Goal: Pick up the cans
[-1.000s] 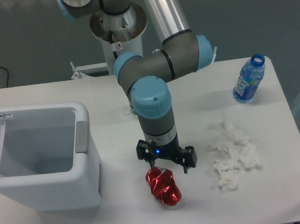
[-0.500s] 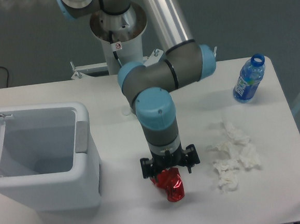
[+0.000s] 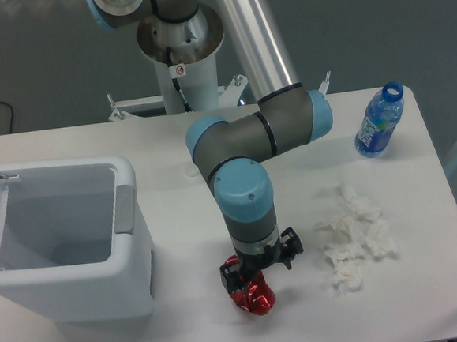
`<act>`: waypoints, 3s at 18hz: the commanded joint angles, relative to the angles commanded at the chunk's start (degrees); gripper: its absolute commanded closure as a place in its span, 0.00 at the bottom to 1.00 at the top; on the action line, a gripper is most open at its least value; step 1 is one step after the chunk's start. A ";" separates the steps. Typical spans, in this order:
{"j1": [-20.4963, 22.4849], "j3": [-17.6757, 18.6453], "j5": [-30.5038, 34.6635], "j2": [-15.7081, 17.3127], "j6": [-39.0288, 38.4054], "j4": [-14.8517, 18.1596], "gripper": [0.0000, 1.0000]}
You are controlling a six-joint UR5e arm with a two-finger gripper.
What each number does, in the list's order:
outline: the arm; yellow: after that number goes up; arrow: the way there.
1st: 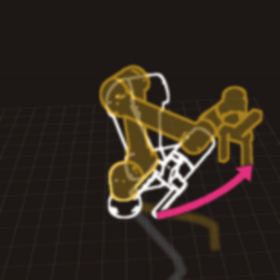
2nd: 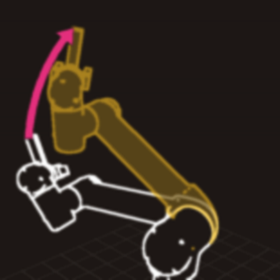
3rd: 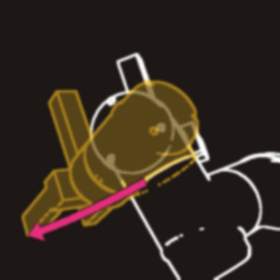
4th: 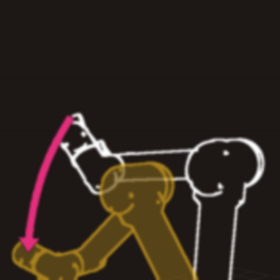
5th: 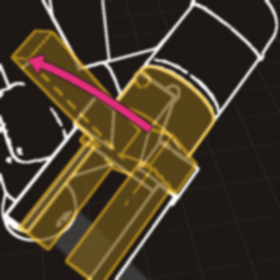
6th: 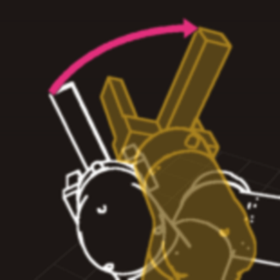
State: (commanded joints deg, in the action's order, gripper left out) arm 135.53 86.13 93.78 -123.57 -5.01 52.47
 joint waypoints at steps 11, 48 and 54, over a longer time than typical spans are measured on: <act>0.44 -5.98 4.74 -0.70 14.33 -0.26 0.00; 1.85 -6.50 1.14 -3.69 -3.16 -0.18 0.00; 1.41 -6.94 1.05 -5.01 -5.09 -0.26 0.00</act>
State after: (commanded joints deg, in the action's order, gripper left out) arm 136.93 79.19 94.83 -128.58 -10.10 52.21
